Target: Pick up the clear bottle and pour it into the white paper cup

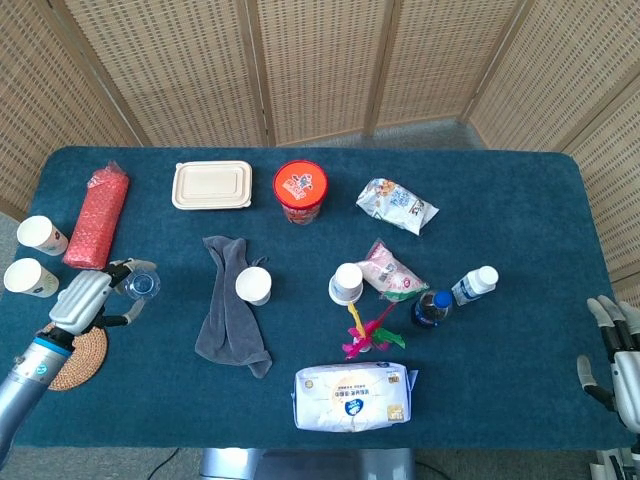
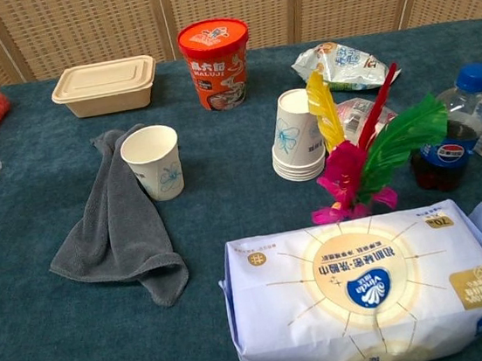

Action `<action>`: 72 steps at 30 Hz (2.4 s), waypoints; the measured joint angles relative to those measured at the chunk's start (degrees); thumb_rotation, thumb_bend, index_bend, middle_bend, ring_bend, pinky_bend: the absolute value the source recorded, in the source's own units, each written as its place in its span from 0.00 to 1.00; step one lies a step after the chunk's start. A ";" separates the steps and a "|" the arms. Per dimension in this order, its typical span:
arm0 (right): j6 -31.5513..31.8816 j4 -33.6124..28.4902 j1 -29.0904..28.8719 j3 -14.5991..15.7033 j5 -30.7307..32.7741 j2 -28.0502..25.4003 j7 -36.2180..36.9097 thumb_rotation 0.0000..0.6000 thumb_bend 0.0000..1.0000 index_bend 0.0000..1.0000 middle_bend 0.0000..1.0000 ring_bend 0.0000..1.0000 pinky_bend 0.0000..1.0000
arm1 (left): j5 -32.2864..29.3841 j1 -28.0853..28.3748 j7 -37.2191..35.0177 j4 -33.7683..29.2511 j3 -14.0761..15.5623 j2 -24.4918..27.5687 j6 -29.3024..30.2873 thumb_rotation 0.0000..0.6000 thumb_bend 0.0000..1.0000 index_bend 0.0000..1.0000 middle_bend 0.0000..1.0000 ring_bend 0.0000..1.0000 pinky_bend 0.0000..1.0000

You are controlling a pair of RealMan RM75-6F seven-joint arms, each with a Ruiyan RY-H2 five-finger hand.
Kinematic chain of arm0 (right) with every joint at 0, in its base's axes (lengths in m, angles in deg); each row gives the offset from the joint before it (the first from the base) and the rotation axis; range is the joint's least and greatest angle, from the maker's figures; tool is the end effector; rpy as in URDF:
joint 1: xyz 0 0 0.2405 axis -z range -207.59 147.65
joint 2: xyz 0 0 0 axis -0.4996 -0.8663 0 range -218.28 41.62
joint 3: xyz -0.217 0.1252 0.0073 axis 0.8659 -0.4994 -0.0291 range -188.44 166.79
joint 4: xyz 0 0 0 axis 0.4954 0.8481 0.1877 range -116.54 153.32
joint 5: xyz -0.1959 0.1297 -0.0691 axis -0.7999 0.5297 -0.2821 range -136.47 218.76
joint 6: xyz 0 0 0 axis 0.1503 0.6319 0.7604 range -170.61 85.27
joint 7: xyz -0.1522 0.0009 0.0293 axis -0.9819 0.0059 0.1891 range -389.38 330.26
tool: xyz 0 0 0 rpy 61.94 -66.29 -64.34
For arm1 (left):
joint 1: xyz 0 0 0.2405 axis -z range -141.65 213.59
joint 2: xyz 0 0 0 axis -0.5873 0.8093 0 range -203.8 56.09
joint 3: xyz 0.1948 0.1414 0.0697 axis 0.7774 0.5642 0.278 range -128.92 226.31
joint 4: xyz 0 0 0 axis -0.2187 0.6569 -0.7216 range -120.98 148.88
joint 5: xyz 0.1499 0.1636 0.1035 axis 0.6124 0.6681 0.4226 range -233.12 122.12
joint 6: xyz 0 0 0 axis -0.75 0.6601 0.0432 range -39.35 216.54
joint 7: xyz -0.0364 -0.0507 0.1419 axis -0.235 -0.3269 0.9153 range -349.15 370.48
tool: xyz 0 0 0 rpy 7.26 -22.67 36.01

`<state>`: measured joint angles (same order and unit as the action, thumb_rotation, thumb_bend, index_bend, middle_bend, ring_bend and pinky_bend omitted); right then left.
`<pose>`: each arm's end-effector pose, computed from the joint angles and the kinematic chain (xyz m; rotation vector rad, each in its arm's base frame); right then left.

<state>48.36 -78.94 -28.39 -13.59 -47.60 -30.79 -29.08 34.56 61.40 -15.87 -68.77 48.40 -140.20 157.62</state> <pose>-0.3176 -0.1576 0.1638 1.3178 -0.8583 0.8974 -0.2835 0.2968 0.0840 -1.6897 -1.1704 -1.1372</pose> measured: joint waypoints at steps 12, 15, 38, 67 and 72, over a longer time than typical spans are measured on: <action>0.12 1.58 0.50 0.27 0.45 0.46 1.74 1.00 0.51 0.00 0.00 0.00 0.12 | -3.79 7.30 12.59 -7.36 -2.84 7.44 -11.78 0.96 0.58 0.43 0.34 0.39 0.52; 0.35 2.01 0.77 0.38 0.47 0.64 2.26 1.00 0.51 0.00 0.00 0.00 0.12 | -4.51 9.05 15.57 -7.93 -3.45 8.02 -14.04 0.95 0.58 0.43 0.34 0.39 0.52; 1.57 5.19 1.94 0.56 0.51 2.27 5.91 1.00 0.51 0.00 0.00 0.00 0.12 | -11.57 20.71 33.43 -11.07 -6.28 11.25 -29.27 0.96 0.59 0.43 0.34 0.39 0.54; 2.84 9.38 3.33 0.32 1.10 4.92 10.59 1.00 0.51 0.00 0.00 0.00 0.12 | -23.24 34.81 56.21 -10.93 -2.93 8.89 -40.36 0.97 0.60 0.44 0.34 0.39 0.54; 3.05 10.14 3.59 0.25 1.26 5.51 11.42 1.00 0.51 0.00 0.00 0.00 0.12 | -25.43 37.10 58.58 -10.91 -1.64 8.25 -41.35 0.98 0.60 0.44 0.34 0.39 0.54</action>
<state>51.41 -68.80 -24.80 -13.34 -46.34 -25.28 -17.66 9.13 98.50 42.71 -79.69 46.76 -131.95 116.27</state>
